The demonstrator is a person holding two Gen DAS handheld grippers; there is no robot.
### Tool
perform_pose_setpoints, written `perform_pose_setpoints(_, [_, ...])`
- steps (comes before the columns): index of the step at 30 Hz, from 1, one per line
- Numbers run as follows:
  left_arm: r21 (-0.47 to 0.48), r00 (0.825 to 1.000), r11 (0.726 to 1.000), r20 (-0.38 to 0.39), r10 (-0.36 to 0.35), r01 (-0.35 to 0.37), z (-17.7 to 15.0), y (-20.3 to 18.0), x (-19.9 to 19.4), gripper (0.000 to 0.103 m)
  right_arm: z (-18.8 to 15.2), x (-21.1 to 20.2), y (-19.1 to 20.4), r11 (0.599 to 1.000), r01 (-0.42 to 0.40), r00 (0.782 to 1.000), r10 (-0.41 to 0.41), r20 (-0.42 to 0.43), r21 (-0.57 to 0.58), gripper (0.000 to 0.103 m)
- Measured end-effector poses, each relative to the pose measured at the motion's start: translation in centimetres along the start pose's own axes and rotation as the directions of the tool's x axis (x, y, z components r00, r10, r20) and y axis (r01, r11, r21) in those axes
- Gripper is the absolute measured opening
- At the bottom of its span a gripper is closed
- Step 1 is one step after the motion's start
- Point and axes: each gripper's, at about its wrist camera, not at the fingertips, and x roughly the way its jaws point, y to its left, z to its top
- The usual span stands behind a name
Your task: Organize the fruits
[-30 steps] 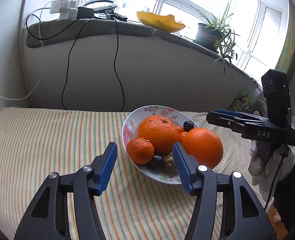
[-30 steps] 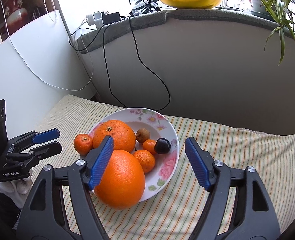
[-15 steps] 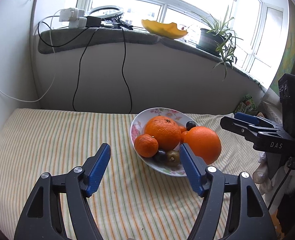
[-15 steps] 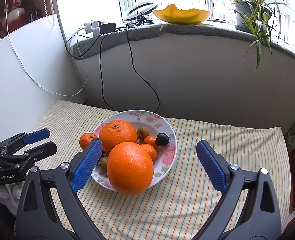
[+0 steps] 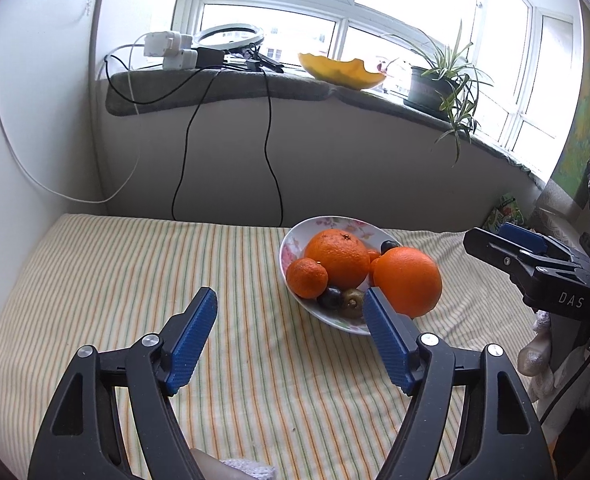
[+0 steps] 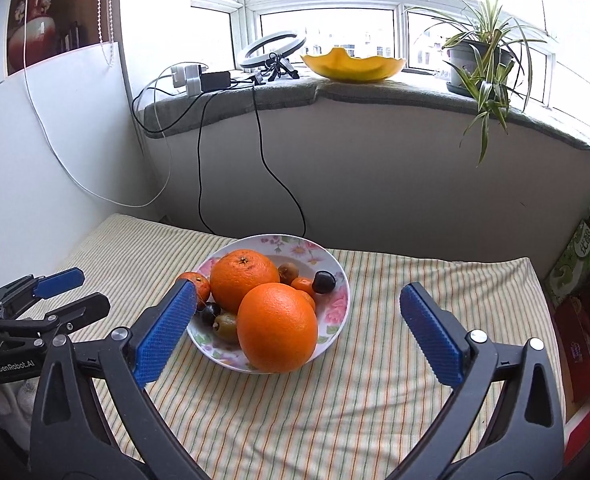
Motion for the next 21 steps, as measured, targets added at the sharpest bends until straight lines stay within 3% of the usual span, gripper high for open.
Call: perform_pose_setpoints(21, [0.012, 1.000, 1.000, 0.012, 0.000, -0.001, -0.8, -1.0, -2.2, 0.076, -2.3, -2.0, 1.3, 1.000, 0.007, 1.000, -0.007, 0.002, 0.014, 0.103])
